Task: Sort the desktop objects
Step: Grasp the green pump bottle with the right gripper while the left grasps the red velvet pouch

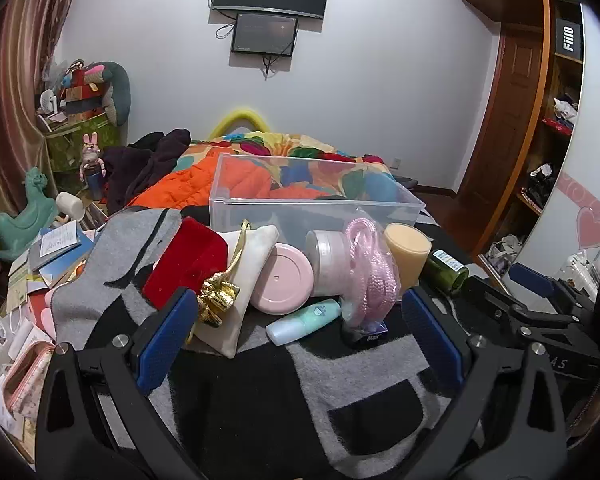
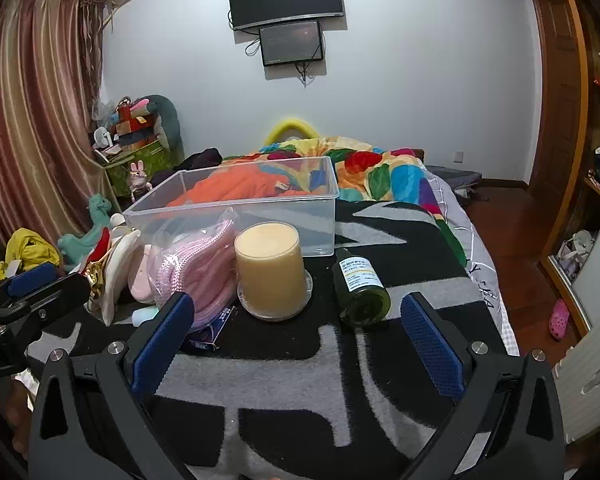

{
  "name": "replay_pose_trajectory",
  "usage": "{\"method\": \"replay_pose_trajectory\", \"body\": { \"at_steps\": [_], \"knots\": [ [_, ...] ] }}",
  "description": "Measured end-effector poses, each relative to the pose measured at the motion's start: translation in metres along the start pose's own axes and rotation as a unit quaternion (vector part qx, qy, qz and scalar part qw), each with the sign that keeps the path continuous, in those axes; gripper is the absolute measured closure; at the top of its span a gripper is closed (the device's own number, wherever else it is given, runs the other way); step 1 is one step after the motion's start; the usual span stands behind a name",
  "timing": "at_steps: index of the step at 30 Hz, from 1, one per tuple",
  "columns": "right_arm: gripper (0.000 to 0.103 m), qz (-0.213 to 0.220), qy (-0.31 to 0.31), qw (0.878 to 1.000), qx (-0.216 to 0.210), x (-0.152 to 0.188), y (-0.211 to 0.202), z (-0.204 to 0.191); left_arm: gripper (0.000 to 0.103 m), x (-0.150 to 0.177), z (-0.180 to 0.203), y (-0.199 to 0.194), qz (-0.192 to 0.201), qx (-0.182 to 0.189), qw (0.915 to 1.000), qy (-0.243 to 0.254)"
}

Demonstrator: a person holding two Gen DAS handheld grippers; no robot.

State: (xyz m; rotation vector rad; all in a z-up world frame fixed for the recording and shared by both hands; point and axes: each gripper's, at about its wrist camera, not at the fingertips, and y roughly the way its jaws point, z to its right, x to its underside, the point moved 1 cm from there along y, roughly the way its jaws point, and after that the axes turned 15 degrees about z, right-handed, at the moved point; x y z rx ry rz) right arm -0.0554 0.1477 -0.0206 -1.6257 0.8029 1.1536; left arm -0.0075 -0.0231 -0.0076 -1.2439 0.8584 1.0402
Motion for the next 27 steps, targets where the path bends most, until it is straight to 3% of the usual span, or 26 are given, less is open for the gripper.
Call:
{"method": "replay_pose_trajectory", "body": {
  "at_steps": [9,16,19,24,27],
  "knots": [
    [0.000,0.005,-0.003,1.000,-0.003,0.001,0.000,0.000,0.000,-0.001,-0.004,0.001,0.002,-0.008,1.0000,0.003],
    [0.000,0.013,0.010,1.000,-0.002,0.000,0.003,0.014,0.000,-0.004,-0.019,-0.003,0.033,-0.029,0.9990,0.004],
    [0.000,0.017,0.011,1.000,0.003,0.000,0.003,0.021,0.000,-0.006,-0.032,-0.001,0.036,-0.018,0.9992,0.000],
    [0.000,0.021,-0.004,0.999,0.027,0.001,0.002,0.035,0.000,-0.012,-0.060,0.014,-0.009,0.017,0.9995,-0.025],
    [0.000,0.018,-0.007,1.000,0.023,0.000,0.006,0.044,0.000,-0.016,-0.068,0.023,-0.033,0.005,0.9994,0.000]
  ]
}}
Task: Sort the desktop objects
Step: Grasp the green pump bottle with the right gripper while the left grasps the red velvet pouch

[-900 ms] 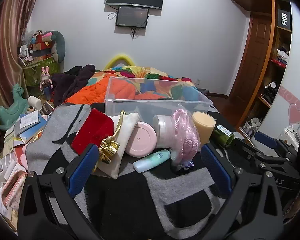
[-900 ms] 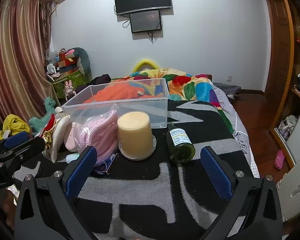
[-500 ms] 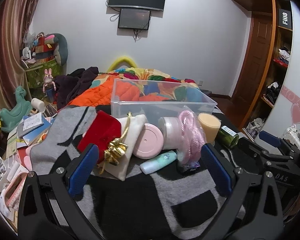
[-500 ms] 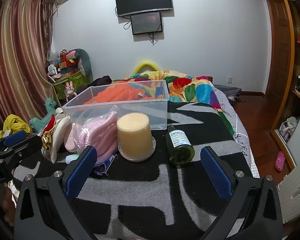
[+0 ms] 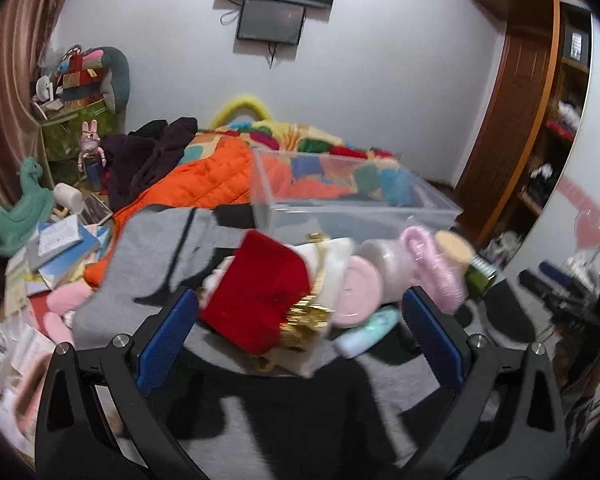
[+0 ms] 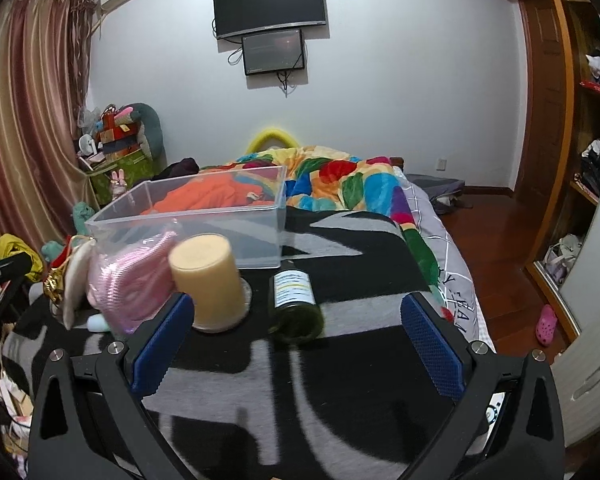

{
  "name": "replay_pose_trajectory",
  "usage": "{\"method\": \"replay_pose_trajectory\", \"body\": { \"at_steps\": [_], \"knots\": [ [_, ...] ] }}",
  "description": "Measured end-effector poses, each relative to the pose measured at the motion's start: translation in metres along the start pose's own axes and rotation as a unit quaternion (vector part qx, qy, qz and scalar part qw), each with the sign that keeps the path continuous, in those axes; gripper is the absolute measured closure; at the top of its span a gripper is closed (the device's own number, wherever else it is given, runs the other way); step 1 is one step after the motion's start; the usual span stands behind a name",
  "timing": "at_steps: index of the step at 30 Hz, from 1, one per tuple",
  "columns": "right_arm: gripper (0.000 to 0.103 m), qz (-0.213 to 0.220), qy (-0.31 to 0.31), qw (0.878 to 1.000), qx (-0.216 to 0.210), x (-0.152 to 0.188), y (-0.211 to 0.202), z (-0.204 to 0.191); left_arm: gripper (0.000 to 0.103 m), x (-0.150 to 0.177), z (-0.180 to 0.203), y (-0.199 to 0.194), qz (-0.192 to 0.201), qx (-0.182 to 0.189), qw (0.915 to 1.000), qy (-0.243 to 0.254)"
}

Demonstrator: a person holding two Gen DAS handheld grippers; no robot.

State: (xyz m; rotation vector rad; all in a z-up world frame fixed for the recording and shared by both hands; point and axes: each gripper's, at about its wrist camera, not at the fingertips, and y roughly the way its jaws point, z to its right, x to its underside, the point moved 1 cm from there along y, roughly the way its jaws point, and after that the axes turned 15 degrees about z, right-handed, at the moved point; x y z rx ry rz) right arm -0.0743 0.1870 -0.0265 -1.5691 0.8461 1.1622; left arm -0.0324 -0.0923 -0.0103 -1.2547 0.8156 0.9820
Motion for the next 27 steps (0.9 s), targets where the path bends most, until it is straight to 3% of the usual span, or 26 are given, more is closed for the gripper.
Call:
{"method": "replay_pose_trajectory", "body": {
  "at_steps": [3,7,15,19,24,27],
  "knots": [
    [0.000,-0.013,0.003,1.000,-0.009,-0.001,0.012,0.009,0.000,-0.003,-0.008,0.008,-0.006,-0.021,0.9995,0.025],
    [0.000,-0.037,0.000,0.999,-0.024,0.002,0.031,0.014,0.000,-0.002,-0.020,0.016,0.004,-0.007,0.9994,0.034],
    [0.004,-0.073,-0.023,0.996,-0.037,0.018,0.063,0.011,0.000,0.009,-0.020,0.063,-0.070,0.007,0.9949,0.072],
    [0.009,-0.074,-0.027,0.996,-0.043,0.022,0.072,0.007,0.000,0.017,-0.018,0.076,-0.083,0.020,0.9934,0.077],
    [0.038,-0.088,-0.034,0.995,-0.042,0.028,0.083,0.001,0.002,0.020,-0.021,0.072,-0.072,0.019,0.9950,0.067],
    [0.052,-0.097,-0.029,0.994,-0.043,0.031,0.086,0.000,0.021,0.022,-0.020,0.065,-0.073,0.025,0.9947,0.068]
  ]
}}
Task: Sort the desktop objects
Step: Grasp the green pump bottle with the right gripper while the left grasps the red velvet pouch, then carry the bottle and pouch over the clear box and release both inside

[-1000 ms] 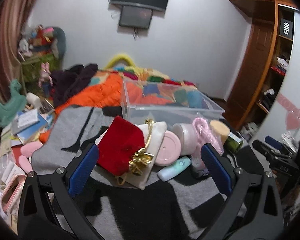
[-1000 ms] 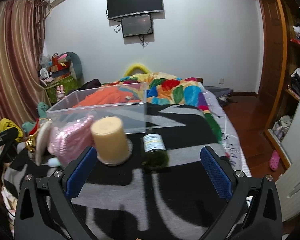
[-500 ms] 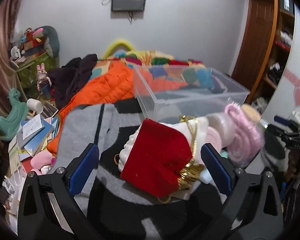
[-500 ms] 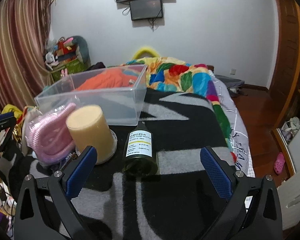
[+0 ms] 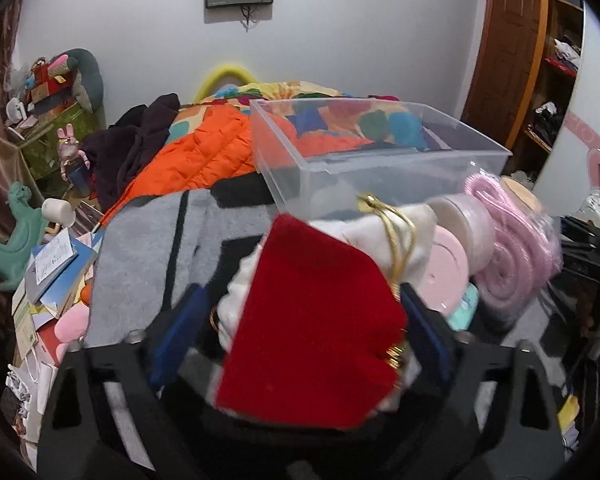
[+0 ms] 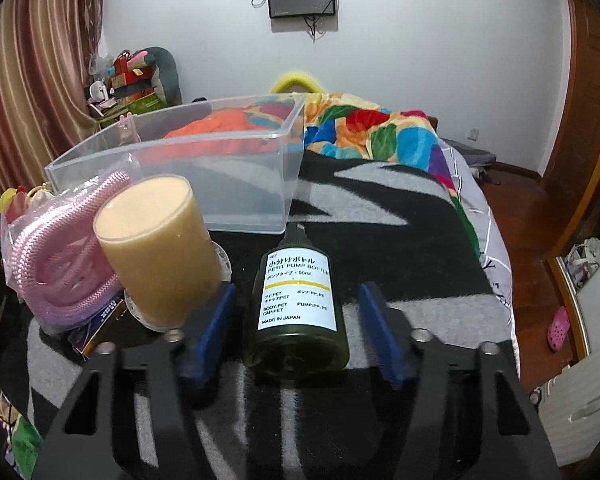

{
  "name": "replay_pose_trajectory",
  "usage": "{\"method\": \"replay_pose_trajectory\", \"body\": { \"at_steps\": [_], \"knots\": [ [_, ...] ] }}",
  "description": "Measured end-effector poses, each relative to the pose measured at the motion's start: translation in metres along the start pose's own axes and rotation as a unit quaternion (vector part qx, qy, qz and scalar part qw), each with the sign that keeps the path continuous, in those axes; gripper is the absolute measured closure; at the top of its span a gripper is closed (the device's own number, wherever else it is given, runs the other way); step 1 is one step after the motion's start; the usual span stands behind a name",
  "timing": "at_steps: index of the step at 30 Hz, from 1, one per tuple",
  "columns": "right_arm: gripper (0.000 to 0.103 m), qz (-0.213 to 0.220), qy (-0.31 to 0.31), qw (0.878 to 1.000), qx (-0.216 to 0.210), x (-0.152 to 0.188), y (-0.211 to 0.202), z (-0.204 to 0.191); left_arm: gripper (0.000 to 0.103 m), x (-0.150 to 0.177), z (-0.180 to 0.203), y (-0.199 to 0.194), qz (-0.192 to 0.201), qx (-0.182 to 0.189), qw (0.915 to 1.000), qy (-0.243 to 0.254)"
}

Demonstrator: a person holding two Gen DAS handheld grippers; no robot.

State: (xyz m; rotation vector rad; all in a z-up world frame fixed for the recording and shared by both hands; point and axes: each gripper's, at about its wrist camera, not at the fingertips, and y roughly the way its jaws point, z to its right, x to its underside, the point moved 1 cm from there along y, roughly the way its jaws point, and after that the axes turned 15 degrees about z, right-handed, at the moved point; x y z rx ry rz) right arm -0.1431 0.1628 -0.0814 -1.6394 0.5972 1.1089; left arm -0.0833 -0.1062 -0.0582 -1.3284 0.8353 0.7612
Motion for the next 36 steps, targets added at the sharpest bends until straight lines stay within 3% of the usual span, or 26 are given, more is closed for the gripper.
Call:
{"method": "replay_pose_trajectory", "body": {
  "at_steps": [2,6,9,11,22,31,36],
  "knots": [
    [0.064,-0.003,0.003,1.000,0.000,0.001,0.000,0.001,0.030,0.002,0.003,-0.007,0.000,-0.003,1.0000,0.008],
    [0.065,0.014,0.004,1.000,-0.001,0.000,-0.006,-0.001,0.051,0.002,0.009,-0.019,0.006,-0.007,0.9996,0.028],
    [0.065,0.034,-0.002,0.999,-0.002,-0.004,-0.016,-0.003,0.056,0.001,0.011,-0.028,0.013,-0.018,0.9988,0.044],
    [0.065,0.040,-0.002,0.999,-0.007,-0.007,-0.021,-0.004,0.064,-0.001,0.011,-0.033,0.018,-0.026,0.9983,0.049],
    [0.065,0.063,-0.019,0.998,-0.022,-0.031,-0.045,-0.005,0.065,-0.033,0.006,-0.052,0.045,-0.015,0.9987,0.019],
    [0.065,0.076,-0.037,0.996,-0.041,-0.065,-0.044,-0.006,0.065,-0.081,0.015,-0.058,0.088,-0.012,0.9957,0.026],
    [0.065,0.086,-0.046,0.994,-0.045,-0.087,-0.037,-0.012,0.065,-0.106,0.026,-0.048,0.092,0.002,0.9951,0.036]
  ]
}}
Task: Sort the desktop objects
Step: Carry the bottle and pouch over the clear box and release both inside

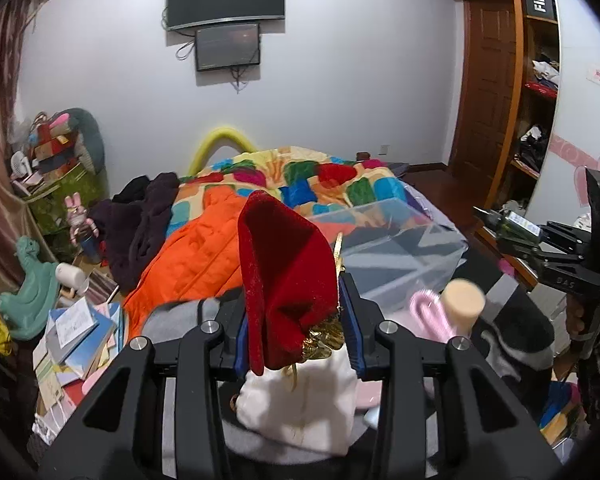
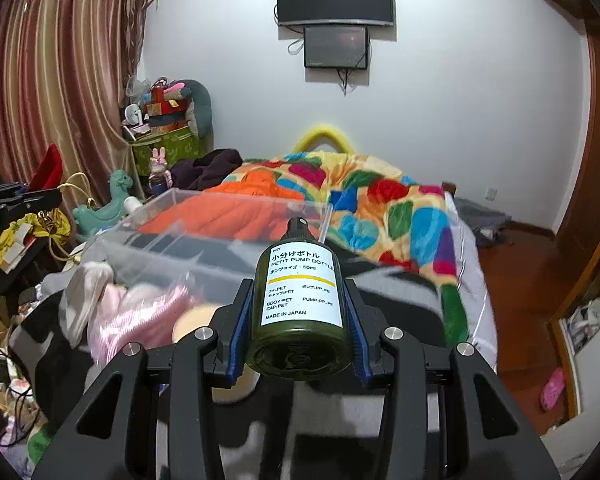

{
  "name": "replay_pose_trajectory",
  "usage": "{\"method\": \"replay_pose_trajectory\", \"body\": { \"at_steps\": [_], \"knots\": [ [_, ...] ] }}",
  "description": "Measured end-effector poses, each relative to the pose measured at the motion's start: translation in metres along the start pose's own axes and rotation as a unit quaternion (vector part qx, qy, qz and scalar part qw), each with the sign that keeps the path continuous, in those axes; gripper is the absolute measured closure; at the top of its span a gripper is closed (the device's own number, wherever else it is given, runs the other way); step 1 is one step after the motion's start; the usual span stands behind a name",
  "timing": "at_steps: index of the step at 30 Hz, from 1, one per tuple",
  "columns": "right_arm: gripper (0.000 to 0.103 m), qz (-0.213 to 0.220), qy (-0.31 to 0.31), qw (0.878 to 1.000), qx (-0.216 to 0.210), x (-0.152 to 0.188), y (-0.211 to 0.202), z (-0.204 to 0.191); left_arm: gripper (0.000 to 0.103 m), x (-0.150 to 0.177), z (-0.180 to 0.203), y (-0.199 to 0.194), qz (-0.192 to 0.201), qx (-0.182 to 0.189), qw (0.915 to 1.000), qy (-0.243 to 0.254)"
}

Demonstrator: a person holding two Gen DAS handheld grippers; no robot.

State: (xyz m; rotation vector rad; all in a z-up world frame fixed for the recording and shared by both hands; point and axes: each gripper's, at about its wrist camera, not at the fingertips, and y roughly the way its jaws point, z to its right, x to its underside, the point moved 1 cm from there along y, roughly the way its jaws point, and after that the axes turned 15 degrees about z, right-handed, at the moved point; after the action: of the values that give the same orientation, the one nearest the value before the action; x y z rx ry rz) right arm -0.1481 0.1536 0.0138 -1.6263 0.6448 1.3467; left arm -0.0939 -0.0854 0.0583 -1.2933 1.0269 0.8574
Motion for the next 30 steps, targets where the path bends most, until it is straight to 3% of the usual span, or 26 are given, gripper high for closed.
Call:
{"method": "replay_pose_trajectory", "body": {
  "at_steps": [5,14,23,30],
  "knots": [
    [0.065,0.015,0.009,1.000,-0.020,-0.021,0.012,-0.001,0.065,-0.019,0.008,0.017,0.011,0.006,0.9998,0.013],
    [0.065,-0.009,0.012,0.999,-0.044,-0.027,0.056,-0.010,0.065,-0.016,0.013,0.072,-0.020,0.013,0.9996,0.012],
    [0.065,-0.076,-0.005,0.995,-0.058,-0.007,0.105,-0.019,0.065,0.016,0.014,0.130,-0.107,0.039,0.9934,-0.014],
    [0.065,-0.118,-0.023,0.991,-0.063,0.001,0.132,-0.022,0.065,0.037,0.017,0.156,-0.152,0.054,0.9865,-0.031]
  ]
}}
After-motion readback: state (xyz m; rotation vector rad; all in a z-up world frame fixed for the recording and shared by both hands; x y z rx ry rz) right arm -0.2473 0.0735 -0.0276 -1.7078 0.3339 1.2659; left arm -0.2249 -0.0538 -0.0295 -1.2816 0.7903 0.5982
